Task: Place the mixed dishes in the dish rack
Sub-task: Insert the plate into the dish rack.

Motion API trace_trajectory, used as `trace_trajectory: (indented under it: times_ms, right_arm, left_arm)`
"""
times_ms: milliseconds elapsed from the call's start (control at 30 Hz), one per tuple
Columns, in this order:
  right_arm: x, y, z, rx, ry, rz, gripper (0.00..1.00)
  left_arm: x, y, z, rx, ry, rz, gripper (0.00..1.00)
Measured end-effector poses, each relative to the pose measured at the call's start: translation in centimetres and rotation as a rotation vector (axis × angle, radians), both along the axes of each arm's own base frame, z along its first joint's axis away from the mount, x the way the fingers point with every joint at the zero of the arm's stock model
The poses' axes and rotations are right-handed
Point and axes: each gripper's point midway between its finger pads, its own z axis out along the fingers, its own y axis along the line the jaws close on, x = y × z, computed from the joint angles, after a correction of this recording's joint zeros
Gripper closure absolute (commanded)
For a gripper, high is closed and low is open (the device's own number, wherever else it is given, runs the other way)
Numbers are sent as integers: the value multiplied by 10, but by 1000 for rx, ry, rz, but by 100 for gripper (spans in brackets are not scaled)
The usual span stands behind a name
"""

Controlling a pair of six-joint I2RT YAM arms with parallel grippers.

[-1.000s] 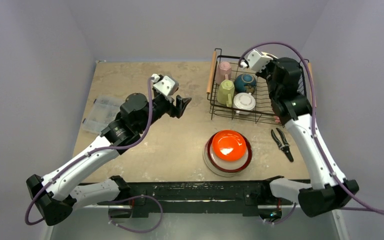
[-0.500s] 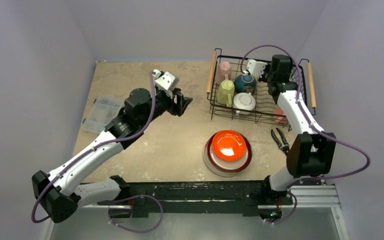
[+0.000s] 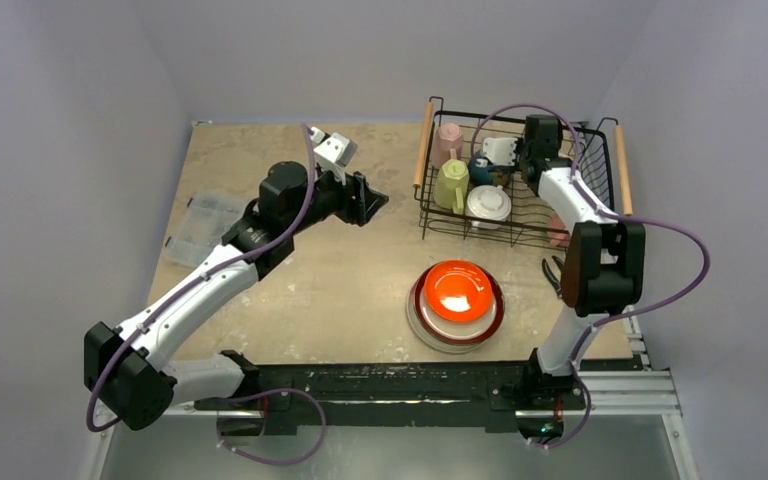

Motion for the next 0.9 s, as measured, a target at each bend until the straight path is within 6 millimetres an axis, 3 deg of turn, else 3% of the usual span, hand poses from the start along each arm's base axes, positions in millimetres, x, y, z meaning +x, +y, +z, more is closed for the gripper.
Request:
trace_trajectory:
  times_ms: [333,733,900]
  right_arm:
    - [20,-3,21,-27,-68,-8,100]
    - [24,-7,-9,-66,6,-12,100]
    - [23,-10,-12,-94,21,-15,100]
  left_arm:
    - [-3,-9,-1,-28,42,-48,44]
    - [-7,-12,0,-39,53,-68,44]
    - [-7,-12,0,-50,65,-73,44]
